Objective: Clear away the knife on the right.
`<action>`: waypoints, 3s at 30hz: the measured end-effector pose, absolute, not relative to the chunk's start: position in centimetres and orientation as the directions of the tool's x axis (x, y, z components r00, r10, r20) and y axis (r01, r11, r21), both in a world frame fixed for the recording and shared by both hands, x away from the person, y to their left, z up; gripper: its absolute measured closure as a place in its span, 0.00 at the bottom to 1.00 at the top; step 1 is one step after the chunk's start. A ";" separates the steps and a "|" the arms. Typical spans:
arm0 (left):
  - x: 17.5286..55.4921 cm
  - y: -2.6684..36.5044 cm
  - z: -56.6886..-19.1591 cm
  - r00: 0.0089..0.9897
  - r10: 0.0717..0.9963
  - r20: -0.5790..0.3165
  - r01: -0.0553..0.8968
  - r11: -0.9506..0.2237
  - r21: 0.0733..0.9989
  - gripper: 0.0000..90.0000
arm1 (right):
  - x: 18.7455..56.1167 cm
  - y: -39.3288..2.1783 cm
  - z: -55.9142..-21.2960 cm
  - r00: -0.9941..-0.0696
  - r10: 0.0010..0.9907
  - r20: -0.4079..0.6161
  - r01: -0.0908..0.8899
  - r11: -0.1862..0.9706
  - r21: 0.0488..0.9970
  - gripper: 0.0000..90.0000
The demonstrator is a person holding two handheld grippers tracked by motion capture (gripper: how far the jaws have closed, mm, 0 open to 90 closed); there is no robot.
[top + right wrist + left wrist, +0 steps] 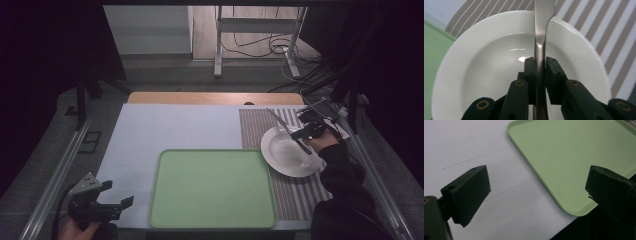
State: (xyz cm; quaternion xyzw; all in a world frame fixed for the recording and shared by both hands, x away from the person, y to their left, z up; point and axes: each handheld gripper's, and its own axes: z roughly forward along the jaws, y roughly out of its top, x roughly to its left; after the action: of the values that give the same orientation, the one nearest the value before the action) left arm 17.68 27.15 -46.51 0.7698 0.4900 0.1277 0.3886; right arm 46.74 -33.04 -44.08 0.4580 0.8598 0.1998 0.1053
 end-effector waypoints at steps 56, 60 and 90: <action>17.7 27.0 -46.5 0.488 0.854 -0.177 0.654 -0.224 0.722 0.06 | 32.1 -21.9 -46.5 -0.799 0.601 0.024 0.555 0.720 0.417 0.89; 17.7 27.0 -46.5 0.489 0.854 -0.176 0.654 -0.226 0.722 0.06 | 31.3 -20.8 -46.8 -0.811 0.584 0.038 0.546 0.732 0.407 0.89; 17.8 26.9 -46.5 0.491 0.853 -0.175 0.657 -0.230 0.718 0.06 | 32.4 -14.4 -49.2 -0.920 0.390 0.042 0.372 0.834 0.409 1.00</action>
State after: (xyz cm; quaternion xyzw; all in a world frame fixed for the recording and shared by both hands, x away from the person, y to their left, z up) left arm 17.83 26.94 -46.52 0.7736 0.4879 0.1283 0.3833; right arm 32.40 -14.45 -49.22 0.1988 0.9572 0.2091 0.0217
